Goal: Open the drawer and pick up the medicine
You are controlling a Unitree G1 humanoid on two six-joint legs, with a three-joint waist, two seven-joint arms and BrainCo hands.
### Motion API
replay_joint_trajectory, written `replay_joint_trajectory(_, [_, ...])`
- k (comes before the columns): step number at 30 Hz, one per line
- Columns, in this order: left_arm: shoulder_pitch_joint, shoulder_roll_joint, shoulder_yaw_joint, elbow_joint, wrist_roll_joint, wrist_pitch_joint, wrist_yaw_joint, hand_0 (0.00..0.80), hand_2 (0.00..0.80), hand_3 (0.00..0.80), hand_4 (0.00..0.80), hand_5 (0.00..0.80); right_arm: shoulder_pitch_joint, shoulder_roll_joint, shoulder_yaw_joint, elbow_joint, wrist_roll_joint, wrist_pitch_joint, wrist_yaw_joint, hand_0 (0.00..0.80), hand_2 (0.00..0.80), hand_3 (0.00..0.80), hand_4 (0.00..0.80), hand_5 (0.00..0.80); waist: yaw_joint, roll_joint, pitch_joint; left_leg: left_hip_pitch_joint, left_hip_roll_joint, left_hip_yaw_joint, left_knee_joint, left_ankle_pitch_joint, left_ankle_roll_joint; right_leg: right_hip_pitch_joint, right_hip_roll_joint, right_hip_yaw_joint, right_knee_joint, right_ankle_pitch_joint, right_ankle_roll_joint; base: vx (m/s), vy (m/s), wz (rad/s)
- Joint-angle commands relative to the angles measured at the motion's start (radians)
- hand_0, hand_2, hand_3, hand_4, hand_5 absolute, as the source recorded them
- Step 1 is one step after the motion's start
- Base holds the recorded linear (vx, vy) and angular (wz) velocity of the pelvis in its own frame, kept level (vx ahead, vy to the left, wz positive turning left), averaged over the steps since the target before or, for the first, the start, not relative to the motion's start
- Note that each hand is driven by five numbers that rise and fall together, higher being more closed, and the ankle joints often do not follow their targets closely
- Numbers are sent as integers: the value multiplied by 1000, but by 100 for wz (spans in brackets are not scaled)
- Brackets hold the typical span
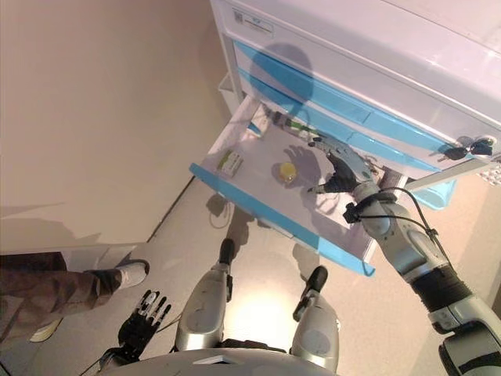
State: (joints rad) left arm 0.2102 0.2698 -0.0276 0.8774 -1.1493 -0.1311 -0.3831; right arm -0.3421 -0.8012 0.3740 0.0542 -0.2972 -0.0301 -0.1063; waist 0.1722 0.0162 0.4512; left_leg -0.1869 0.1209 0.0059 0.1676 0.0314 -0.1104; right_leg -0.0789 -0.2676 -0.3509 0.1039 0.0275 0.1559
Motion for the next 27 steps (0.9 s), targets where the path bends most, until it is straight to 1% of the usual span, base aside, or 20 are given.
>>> replay_joint_trajectory(1, [7,37,-36,-7,-28,4,-20,0,0,0,0,0,-82,-6,50,-12,1,-4,-49,0,0,0,0,0,23,-16,-20,-9,18,-16,40,-17,23,-36,-23,-4,78,1,-4,-3,13,6])
replay_joint_trajectory(5, [-1,35,-38,-5,-23,1,-17,0,0,0,0,0,-111,12,77,35,4,10,-57,0,0,0,0,0,30,-14,-18,-17,17,-20,40,-15,24,-42,-26,-9,82,1,-6,-3,7,5])
replay_joint_trajectory(14, [-1,33,-47,-24,-20,5,-8,0,0,0,0,0,-145,43,102,90,18,25,-43,0,0,0,0,0,46,-9,-7,-33,8,-34,47,-14,27,-57,-29,-18,91,2,-8,-8,4,2])
replay_joint_trajectory(22, [-12,40,-47,-8,-17,1,-20,0,0,0,0,0,-167,65,144,128,8,18,-30,0,0,0,0,0,57,-16,1,-41,6,-43,49,-16,28,-59,-30,-30,91,3,-8,1,-2,5])
replay_joint_trajectory(27, [-20,45,-47,-6,-15,4,-13,0,0,0,0,0,-188,79,168,132,8,32,-15,0,0,0,0,0,65,-20,3,-45,3,-48,48,-16,30,-60,-30,-35,90,4,-8,0,-1,1])
